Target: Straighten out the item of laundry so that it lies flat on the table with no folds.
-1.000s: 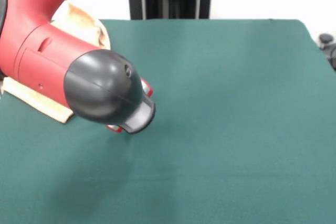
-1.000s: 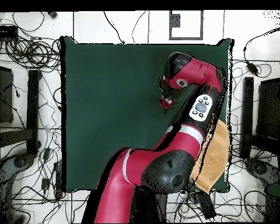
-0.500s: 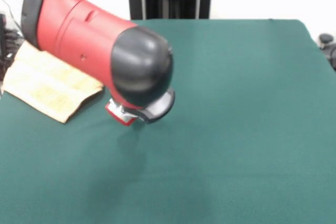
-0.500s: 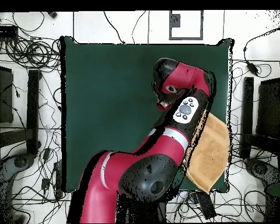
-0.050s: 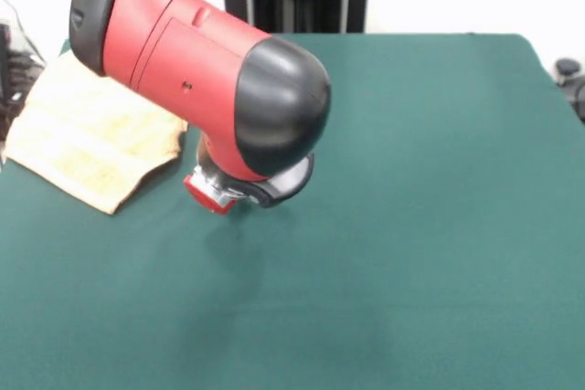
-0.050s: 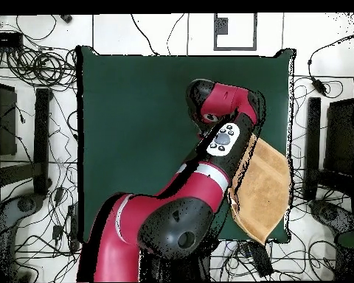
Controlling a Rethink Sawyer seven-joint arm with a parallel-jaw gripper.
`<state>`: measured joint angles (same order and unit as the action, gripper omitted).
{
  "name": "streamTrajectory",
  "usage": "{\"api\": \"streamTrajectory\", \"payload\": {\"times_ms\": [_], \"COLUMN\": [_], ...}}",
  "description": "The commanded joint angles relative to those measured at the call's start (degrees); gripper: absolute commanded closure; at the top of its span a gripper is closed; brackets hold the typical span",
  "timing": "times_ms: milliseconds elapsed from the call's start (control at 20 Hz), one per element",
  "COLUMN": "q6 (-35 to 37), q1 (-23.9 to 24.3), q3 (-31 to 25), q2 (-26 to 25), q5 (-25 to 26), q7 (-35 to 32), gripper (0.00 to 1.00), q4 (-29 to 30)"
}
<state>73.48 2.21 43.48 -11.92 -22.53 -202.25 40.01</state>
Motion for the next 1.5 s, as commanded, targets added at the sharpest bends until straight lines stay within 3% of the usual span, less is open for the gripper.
{"api": "streamTrajectory", "payload": {"times_ms": [50,100,300,1050,1400,1450,1500], "q6": [-15.8,-15.5,-13.8,-10.5,-12.2,-12.8,-13.6], "q1": [2.1,2.2,2.9,4.8,4.9,5.2,5.1], "q3": [-8.4,-8.6,-9.6,-13.1,-15.3,-16.1,-16.2], "q2": [-4.3,-4.2,-3.0,1.1,5.6,6.1,6.3], "q5": [9.1,9.9,12.4,18.3,20.1,20.6,20.8], "q7": [13.9,14.8,18.9,22.9,25.5,24.5,24.5], "gripper": [1.0,0.0,0.0,0.0,0.0,1.0,1.0], "q4": [9.5,9.5,9.2,9.7,14.7,15.4,15.8]}}
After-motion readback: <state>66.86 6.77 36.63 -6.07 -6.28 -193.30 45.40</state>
